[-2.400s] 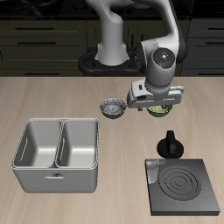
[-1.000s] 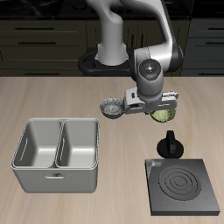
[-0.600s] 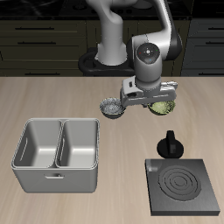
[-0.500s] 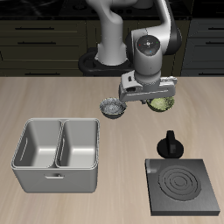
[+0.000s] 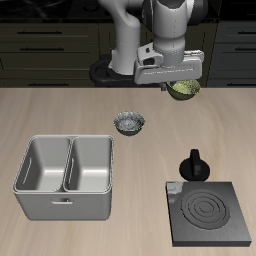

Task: Place the green bowl on the flat stove

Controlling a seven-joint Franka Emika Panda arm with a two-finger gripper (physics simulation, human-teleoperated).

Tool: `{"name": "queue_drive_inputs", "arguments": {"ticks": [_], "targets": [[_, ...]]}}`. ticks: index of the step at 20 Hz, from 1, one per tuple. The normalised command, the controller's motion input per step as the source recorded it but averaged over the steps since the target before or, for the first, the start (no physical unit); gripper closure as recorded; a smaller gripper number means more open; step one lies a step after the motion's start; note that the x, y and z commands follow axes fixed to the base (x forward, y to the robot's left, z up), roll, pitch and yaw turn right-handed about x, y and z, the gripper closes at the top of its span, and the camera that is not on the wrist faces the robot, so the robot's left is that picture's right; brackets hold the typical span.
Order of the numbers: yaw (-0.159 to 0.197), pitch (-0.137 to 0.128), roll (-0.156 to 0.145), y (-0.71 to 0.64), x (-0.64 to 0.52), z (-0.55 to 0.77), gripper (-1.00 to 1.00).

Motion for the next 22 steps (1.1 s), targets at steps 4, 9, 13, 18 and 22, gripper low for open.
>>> {"name": "queue_drive_inputs", "arguments": {"ticks": [4,9,13,18,22], "targets": [[0.006,-0.010,-0.025,-0.09,0.21,0.10,1.00],[0.030,0.002,-0.032,-0.08,0.34,0.09,1.00],[0.049,-0.032,-0.033,-0.02,0.37,0.19,1.00],[0.007,0.035,-0.018,-0.04,0.47,0.03,1.00],[0.032,-0.014,0.012,0.03,0.32,0.09,1.00]]}}
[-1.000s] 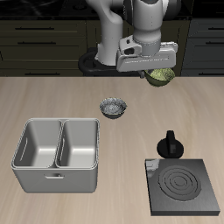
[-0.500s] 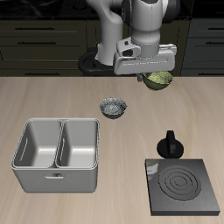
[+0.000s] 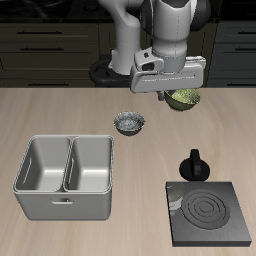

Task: Place the green bowl on the flat stove

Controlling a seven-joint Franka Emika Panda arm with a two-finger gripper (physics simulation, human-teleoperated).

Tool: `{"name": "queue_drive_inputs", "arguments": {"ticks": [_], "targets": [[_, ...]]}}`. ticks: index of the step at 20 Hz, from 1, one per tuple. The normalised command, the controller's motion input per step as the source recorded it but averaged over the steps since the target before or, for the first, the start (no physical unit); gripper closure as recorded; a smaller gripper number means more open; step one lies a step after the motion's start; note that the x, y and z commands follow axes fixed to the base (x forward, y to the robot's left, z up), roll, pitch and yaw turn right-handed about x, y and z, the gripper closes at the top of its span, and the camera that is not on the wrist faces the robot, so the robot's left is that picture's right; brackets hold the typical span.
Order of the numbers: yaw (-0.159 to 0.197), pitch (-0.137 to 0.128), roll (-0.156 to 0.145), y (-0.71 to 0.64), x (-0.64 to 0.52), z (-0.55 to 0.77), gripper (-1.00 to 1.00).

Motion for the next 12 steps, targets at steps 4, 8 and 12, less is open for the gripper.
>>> {"name": "queue_drive_inputs", "arguments": {"ticks": [4,8,12], "targets": [[0.024,-0.022,-0.018,0.10,0.38,0.23,1.00],[0.024,-0.044,0.030,0.13,0.45,0.22,1.00],[0.020,-0.012,0.007,0.02,0.47,0.04,1.00]]}}
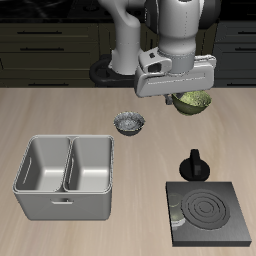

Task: Place the green bowl on the flat stove

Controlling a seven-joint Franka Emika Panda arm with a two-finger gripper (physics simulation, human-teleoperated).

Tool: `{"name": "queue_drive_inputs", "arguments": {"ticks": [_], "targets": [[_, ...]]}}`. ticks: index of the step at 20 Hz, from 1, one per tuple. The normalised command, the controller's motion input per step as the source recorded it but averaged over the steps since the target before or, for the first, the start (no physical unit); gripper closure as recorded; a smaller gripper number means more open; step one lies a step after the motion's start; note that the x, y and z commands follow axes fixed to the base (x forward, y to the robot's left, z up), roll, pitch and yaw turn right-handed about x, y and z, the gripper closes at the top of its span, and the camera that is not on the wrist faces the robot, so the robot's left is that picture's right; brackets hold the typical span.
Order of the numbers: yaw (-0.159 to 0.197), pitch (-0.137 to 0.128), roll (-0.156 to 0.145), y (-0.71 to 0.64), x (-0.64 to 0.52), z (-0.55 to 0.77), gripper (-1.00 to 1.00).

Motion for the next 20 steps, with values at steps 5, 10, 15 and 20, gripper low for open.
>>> {"name": "queue_drive_inputs", "arguments": {"ticks": [5,10,15,20], "targets": [[-0.015,-0.002,0.023,0.03,0.46,0.01,1.00],[0.018,-0.001,-0.014,-0.04,0.48,-0.04,1.00],[0.014,0.010,-0.019,-0.01,0.44,-0.05,1.00],[0.010,-0.015,0.044,0.06,0.46,0.01,1.00]]}}
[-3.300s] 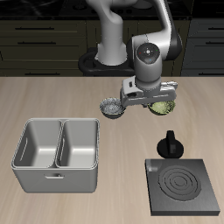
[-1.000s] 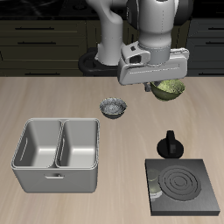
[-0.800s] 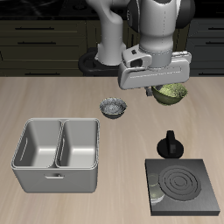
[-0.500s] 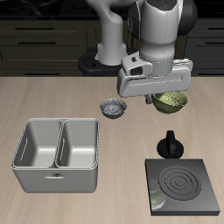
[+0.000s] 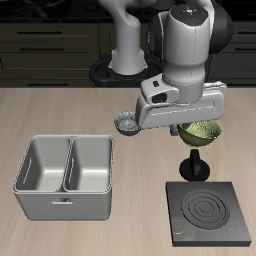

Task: Place the green bowl on the flat stove

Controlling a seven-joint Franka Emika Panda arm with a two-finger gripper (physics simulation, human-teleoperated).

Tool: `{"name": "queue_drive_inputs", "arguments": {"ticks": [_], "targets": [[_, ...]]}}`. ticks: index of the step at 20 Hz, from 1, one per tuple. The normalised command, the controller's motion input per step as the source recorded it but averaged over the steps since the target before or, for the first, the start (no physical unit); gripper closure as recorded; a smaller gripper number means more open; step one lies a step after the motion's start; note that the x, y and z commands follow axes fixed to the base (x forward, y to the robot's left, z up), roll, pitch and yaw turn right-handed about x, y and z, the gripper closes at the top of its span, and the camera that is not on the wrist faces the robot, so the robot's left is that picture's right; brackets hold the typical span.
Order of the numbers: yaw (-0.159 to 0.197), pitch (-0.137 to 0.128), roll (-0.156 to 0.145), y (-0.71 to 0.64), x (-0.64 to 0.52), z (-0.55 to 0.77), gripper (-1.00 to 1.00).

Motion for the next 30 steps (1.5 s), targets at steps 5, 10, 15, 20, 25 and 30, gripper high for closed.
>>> {"name": "queue_drive_inputs", "arguments": {"ticks": [5,10,15,20,25,30], "targets": [[-0.005,0.010,0.004,-0.02,0.39,-0.06,1.00],[0.007,-0.008,0.000,-0.08,0.47,-0.13,1.00],[0.004,-0.001,0.030,0.06,0.24,-0.07,1.00],[0.004,0.025,0.043,0.21,0.14,-0.17,1.00],[0.027,0.024,0.061,0.29,0.01,-0.41,1.00],[0.029,0.018,0.036,0.15,0.01,-0.32,1.00]]}}
